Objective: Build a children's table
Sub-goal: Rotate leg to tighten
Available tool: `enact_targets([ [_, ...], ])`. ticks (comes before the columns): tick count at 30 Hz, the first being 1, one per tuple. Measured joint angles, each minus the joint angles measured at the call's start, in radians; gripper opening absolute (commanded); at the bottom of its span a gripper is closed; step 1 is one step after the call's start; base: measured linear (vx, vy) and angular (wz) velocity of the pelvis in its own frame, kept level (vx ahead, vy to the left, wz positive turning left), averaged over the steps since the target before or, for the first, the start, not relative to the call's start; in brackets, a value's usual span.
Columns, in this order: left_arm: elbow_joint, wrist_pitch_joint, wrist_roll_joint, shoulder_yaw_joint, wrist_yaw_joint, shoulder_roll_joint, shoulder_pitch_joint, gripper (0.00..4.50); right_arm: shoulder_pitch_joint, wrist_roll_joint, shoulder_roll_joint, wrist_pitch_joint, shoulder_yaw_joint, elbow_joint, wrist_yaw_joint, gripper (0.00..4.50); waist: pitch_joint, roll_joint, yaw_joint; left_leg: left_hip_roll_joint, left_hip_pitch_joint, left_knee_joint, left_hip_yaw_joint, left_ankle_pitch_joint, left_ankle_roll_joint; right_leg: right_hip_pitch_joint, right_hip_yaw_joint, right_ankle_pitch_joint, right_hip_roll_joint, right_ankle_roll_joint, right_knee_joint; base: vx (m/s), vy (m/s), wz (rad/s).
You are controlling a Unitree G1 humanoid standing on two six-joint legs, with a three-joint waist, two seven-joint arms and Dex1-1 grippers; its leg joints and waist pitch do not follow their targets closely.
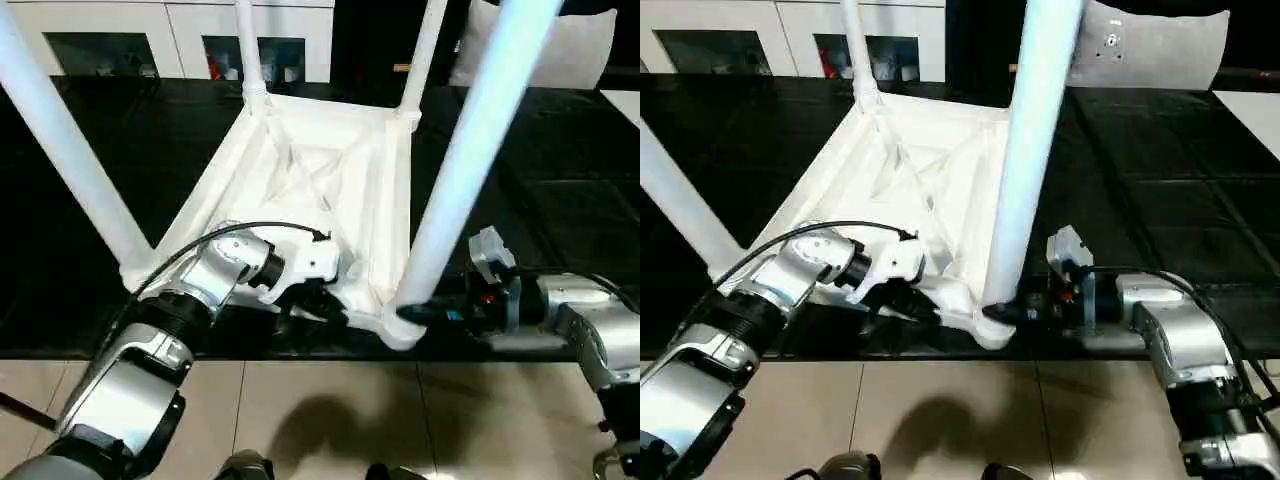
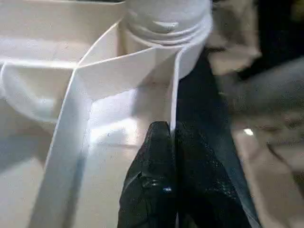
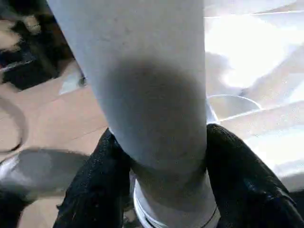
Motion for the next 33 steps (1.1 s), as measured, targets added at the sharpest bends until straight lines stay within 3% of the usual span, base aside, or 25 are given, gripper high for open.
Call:
enact_targets([
  [5,0.045,0.178,0.013,0.073,0.284,-0.121,-0.034,0.00,-0.057,-0.078,0.173,0.064,-0.100,0.040,-0.433,1.98,0.000,-0.001,-0.067,-0.001,0.001,0.006,-0.001,0.000,-0.001,0.000,-0.001,-0.001,0.000,0.002,-0.006,-0.032,0.003,-0.04],
  [7,0.074,0.193,0.003,0.101,0.390,-0.174,-0.039,0.00,-0.088,-0.099,0.232,0.079,-0.131,0.061,-0.583,1.98,0.000,-0.001,-0.085,-0.001,0.000,0.005,-0.002,0.000,0.000,-0.001,-0.003,-0.001,0.000,0.002,-0.011,0.000,0.000,0.00],
  [9,0.093,0.199,0.003,0.108,0.450,-0.199,-0.052,0.00,-0.106,-0.112,0.274,0.078,-0.147,0.072,-0.676,1.98,-0.001,0.001,-0.092,-0.001,-0.001,0.003,-0.002,0.000,0.000,-0.001,-0.004,-0.001,0.000,0.002,-0.014,0.000,0.000,0.00],
  [10,0.094,0.201,0.003,0.109,0.469,-0.207,-0.053,0.00,-0.106,-0.113,0.290,0.071,-0.155,0.072,-0.710,2.32,-0.001,0.002,-0.093,-0.001,0.000,0.002,-0.002,0.000,0.000,-0.002,-0.004,-0.001,0.000,0.002,-0.015,0.000,0.000,0.00],
  [12,0.093,0.207,0.004,0.112,0.484,-0.213,-0.055,0.00,-0.106,-0.119,0.302,0.062,-0.157,0.072,-0.732,2.32,-0.002,0.002,-0.093,-0.001,-0.001,0.002,-0.002,0.000,0.000,-0.001,-0.003,-0.001,0.000,0.001,-0.015,0.000,0.000,0.00],
  [14,0.089,0.211,0.008,0.114,0.488,-0.217,-0.055,0.00,-0.103,-0.124,0.308,0.053,-0.158,0.069,-0.742,2.73,-0.002,0.002,-0.093,-0.001,-0.001,0.002,-0.002,0.000,0.000,-0.001,-0.002,0.000,0.000,0.000,-0.015,0.000,0.000,0.00],
  [18,0.083,0.199,0.012,0.107,0.478,-0.217,-0.055,0.00,-0.087,-0.119,0.295,0.038,-0.157,0.056,-0.708,2.89,-0.002,0.003,-0.089,-0.001,-0.001,0.001,-0.002,-0.001,0.001,-0.001,-0.002,0.005,0.000,-0.001,-0.015,0.000,0.000,0.00],
  [19,0.083,0.188,0.013,0.104,0.471,-0.216,-0.054,0.00,-0.080,-0.114,0.280,0.029,-0.157,0.054,-0.688,3.15,-0.002,0.003,-0.085,-0.001,-0.001,0.000,-0.001,-0.001,0.001,-0.002,-0.002,0.005,0.000,-0.001,-0.015,0.000,0.000,0.00],
  [27,0.063,0.080,0.013,0.066,0.331,-0.146,-0.030,0.00,-0.035,-0.077,0.115,-0.044,-0.105,0.053,-0.382,3.76,-0.002,0.003,-0.061,0.000,-0.002,-0.004,0.001,0.000,0.002,-0.004,-0.003,0.004,0.001,0.001,-0.007,0.000,0.000,0.00],
  [33,0.041,-0.015,0.012,0.024,0.155,-0.068,-0.013,0.00,-0.022,-0.030,-0.020,-0.043,-0.069,0.015,-0.133,4.34,-0.002,0.003,-0.033,0.000,-0.002,0.000,0.000,0.001,0.004,-0.005,-0.002,0.005,0.000,-0.002,-0.003,0.000,0.000,0.00],
])
